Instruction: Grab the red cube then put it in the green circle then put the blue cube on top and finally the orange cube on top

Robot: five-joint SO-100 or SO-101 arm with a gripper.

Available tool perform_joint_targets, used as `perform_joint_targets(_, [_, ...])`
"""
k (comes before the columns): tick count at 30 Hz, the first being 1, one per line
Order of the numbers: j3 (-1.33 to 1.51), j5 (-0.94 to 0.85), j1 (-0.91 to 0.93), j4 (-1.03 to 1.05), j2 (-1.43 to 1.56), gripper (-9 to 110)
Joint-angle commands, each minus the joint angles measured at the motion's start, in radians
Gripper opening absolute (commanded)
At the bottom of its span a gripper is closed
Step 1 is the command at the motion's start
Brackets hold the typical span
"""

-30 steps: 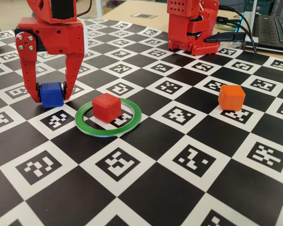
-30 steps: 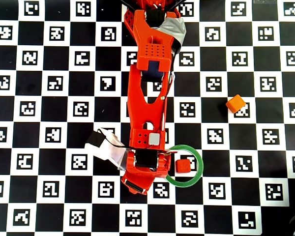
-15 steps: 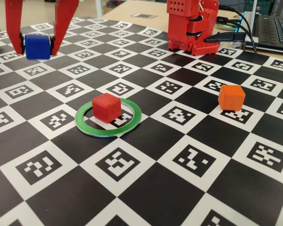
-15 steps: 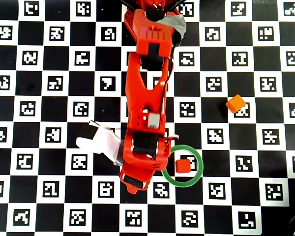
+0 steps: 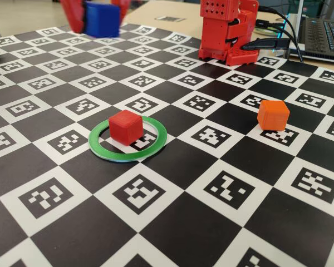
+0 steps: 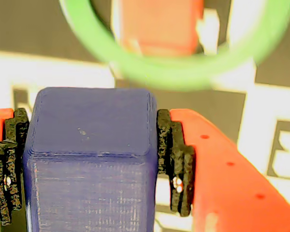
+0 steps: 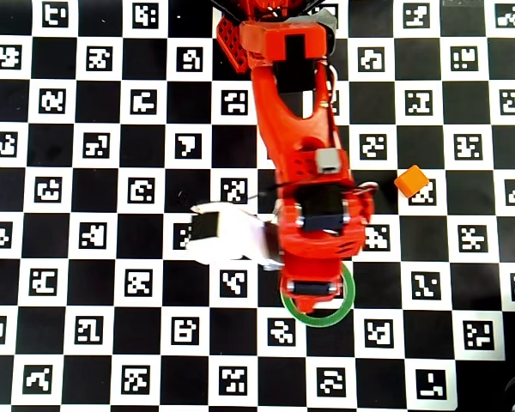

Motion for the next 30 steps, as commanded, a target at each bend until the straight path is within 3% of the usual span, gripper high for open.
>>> perform_joint_targets(1, [-0.006, -0.002, -0.031, -0.009, 0.054, 9])
perform_joint_targets(30, [0.242, -0.009, 0.005, -0.259, -0.074, 9])
